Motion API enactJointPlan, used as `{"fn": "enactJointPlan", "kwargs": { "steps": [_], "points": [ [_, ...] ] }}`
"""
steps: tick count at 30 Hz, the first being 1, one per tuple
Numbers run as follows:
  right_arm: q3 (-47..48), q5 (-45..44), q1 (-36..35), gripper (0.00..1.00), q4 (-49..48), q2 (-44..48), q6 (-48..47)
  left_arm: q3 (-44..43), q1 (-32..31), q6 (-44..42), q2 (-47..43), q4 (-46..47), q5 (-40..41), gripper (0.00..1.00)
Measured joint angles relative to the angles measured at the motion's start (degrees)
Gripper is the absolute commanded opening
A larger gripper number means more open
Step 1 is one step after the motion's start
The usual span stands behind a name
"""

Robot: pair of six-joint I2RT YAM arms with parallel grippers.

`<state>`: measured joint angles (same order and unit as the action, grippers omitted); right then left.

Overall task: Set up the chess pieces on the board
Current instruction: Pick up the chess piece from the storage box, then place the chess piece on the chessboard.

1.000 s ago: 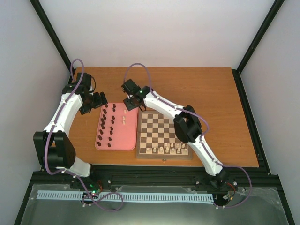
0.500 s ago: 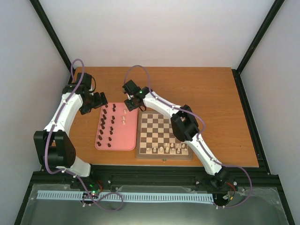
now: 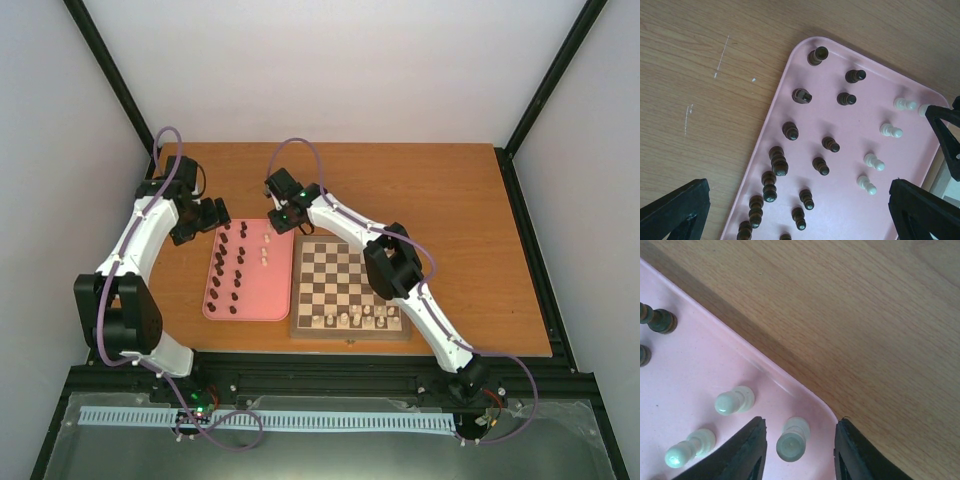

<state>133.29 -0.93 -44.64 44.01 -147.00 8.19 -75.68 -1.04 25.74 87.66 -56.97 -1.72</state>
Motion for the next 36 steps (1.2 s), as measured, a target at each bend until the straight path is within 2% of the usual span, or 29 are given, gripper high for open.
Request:
{"fn": "enactJointPlan", "kwargs": {
  "steps": [4, 19, 29, 36],
  "points": [
    [0.1, 0.4, 0.1, 0.27, 0.0, -0.3, -0.1, 0.0, 0.0, 0.0, 0.6, 0.0, 0.0, 1.0],
    [0.4, 2.0, 0.1, 0.05, 0.1, -0.4, -1.2, 0.0, 0.0, 0.0, 0.8, 0.0, 0.1, 1.0],
    [0.2, 2.1, 0.1, 0.03, 0.7, 0.3, -2.2, 0.0, 0.0, 0.0, 0.8, 0.0, 0.3, 1.0],
    [-3.9, 2.3, -0.3, 0.03, 1.8, 9.8, -2.6, 0.0, 0.0, 0.0, 0.8, 0.0, 1.0, 1.0]
  ]
}}
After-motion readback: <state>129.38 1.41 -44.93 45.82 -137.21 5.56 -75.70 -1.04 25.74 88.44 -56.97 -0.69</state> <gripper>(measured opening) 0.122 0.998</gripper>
